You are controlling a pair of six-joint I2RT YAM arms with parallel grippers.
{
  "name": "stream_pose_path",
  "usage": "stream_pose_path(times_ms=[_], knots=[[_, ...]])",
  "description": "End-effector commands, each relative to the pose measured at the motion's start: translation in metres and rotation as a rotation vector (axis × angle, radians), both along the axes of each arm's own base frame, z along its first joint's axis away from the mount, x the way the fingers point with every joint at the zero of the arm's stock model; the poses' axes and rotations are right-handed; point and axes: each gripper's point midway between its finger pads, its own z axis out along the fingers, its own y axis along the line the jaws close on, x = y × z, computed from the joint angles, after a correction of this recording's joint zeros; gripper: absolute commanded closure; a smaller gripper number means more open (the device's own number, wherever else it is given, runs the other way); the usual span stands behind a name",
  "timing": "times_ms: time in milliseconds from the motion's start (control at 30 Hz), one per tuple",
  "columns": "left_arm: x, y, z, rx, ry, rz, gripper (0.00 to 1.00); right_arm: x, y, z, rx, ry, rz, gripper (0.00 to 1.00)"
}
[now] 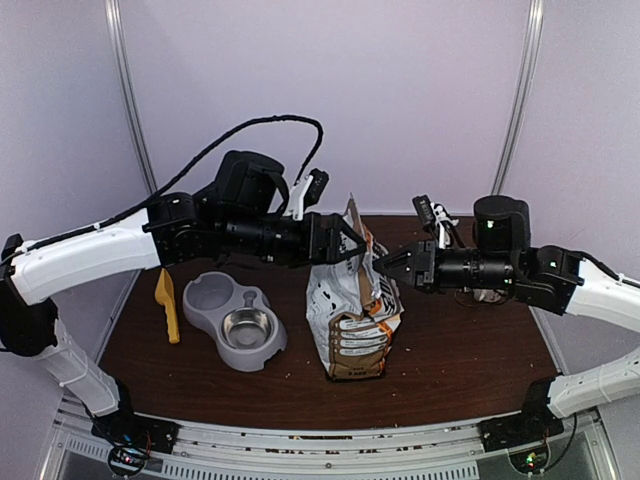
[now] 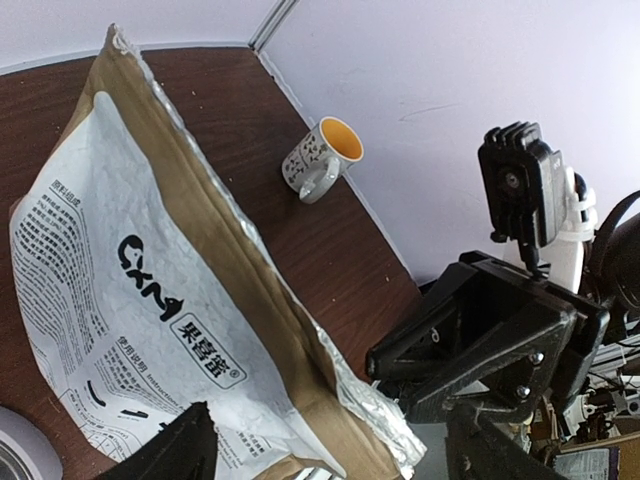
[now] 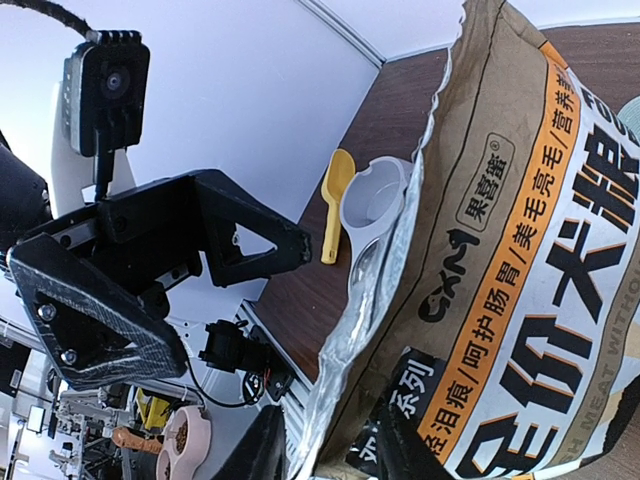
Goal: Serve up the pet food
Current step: Open the seal of the pet food bag.
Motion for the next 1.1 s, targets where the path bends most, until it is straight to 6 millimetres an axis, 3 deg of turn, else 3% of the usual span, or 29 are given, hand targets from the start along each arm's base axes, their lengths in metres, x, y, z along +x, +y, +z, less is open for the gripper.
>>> stream_pose_path(times_ms=[0, 333, 467, 700, 1067], knots=[[-0.001, 0.000, 0.019, -0.052, -0.049, -0.002, 0.18, 0.001, 0.006, 0.002, 0.026, 0.000, 0.019, 0.69], [-0.004, -0.005, 0.016, -0.054, -0.044, -0.026, 0.18, 0.002, 0.010, -0.005, 0.037, 0.025, 0.023, 0.87], [-0.007, -0.012, 0.009, -0.043, -0.031, -0.048, 0.20, 0.002, 0.009, -0.005, 0.055, 0.029, 0.016, 1.00], [-0.007, -0.027, 0.004, -0.039, -0.015, -0.071, 0.31, -0.008, 0.014, 0.003, 0.140, 0.027, 0.071, 1.00], [0.000, -0.030, -0.002, -0.016, 0.003, -0.040, 0.50, -0.016, 0.012, 0.010, 0.159, 0.001, 0.107, 1.00]])
